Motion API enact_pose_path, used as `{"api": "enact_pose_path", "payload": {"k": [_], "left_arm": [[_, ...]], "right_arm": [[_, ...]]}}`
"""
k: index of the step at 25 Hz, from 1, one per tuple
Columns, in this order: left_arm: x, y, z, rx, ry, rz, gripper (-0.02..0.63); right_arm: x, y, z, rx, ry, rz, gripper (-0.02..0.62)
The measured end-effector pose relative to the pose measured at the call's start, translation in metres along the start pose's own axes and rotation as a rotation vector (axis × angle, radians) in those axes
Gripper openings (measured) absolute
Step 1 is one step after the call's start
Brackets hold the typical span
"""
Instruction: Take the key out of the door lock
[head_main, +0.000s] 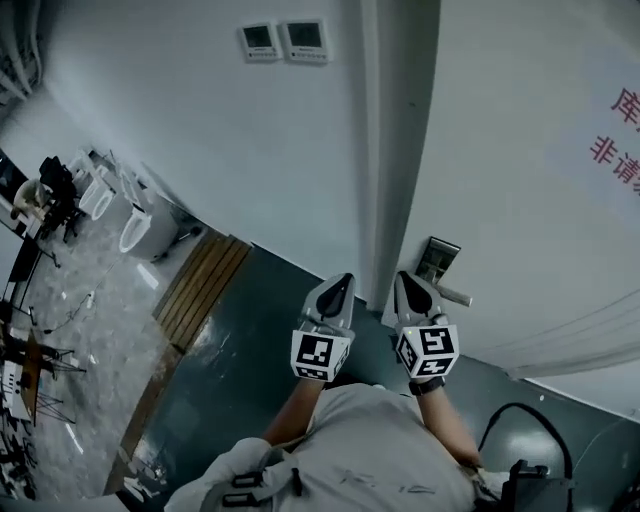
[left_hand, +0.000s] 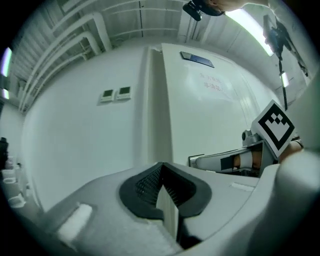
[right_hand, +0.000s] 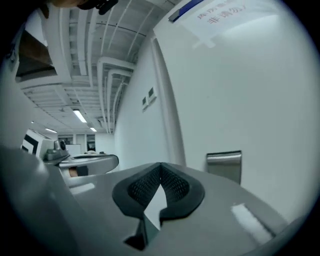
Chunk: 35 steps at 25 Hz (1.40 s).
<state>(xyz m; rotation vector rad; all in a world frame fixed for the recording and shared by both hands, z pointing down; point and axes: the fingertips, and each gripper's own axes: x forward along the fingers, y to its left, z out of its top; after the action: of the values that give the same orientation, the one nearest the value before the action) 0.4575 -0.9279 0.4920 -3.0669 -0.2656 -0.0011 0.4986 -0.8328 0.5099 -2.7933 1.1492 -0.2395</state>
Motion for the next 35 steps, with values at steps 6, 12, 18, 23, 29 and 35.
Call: {"api": "enact_pose_path", "payload": {"k": [6,12,18,23,29,35], "left_arm": [[0.086,-0.033,0.004,0.043,0.004,-0.306,0.003],[0.126,-0.055,-0.015,0.015,0.015,-0.424,0.006],[0.155,-0.063,-0.029,0.01,0.036,-0.477,0.126],[0.162,-0.065,-0.03,0.014,0.038,-0.483,0.107],[0.163,-0.064,-0.03,0.015,0.042,-0.477,0.081],[0.162,-0.065,-0.032,0.017,0.074,-0.462,0.077]], "right_arm": [[-0.01,-0.073,0.003,0.054,-0.013,-0.304,0.008],[-0.037,-0.098,-0.032,0.094,0.049,-0.496,0.008],[-0.049,-0.098,-0.076,0.131,0.13,-0.515,0.008],[-0.049,-0.088,-0.12,0.201,0.206,-0.474,0.058],[-0.039,-0.1,-0.161,0.402,0.229,-0.445,0.169],[-0.029,-0.121,-0.185,0.907,0.03,-0.418,0.17]]}}
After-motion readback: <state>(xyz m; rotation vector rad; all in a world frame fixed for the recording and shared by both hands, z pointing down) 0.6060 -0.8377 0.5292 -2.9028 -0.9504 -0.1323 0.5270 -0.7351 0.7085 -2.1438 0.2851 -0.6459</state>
